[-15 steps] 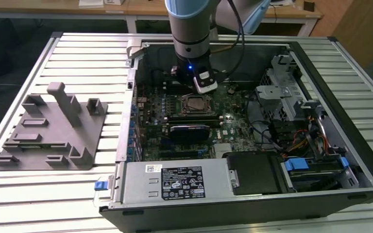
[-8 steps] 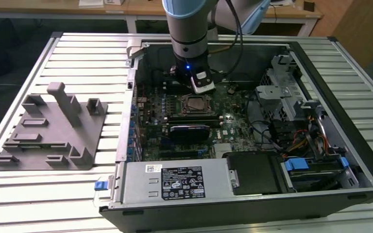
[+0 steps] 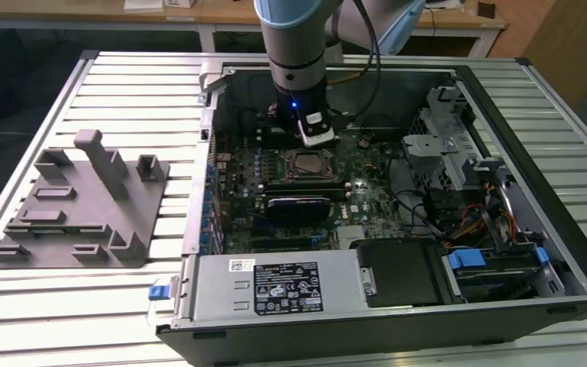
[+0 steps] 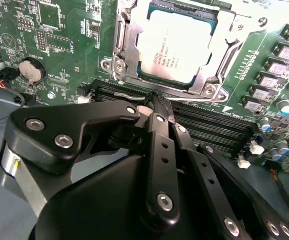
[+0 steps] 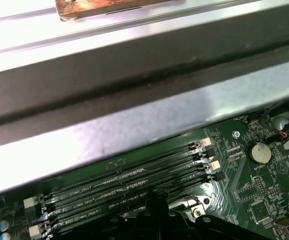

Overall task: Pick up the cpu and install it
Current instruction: 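Install the first cpu locking lever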

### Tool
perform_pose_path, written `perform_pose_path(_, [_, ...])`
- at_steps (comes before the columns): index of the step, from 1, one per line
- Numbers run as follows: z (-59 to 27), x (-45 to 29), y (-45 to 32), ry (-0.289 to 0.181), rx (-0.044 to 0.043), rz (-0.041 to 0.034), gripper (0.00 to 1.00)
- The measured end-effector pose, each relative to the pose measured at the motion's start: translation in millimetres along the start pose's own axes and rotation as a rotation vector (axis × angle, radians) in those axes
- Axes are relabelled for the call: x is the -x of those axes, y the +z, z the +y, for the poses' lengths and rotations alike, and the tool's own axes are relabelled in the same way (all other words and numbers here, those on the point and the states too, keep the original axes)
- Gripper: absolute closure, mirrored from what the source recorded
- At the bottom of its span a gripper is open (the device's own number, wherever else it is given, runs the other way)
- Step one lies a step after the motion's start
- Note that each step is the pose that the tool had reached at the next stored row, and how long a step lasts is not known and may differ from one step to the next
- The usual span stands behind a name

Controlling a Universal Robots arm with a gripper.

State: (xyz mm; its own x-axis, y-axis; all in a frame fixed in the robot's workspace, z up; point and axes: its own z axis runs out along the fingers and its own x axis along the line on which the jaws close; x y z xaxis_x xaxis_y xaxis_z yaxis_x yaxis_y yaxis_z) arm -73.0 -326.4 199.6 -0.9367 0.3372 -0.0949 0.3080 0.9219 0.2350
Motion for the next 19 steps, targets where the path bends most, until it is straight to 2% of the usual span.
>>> perform_pose_path(6, [0.8,-0.6,1.7,0.034,-0.0034,-0.0112,0.89])
perform_pose_path(19, [-0.5,-1.1,7.0,0.077,-0.0068,-0.0322,0.89])
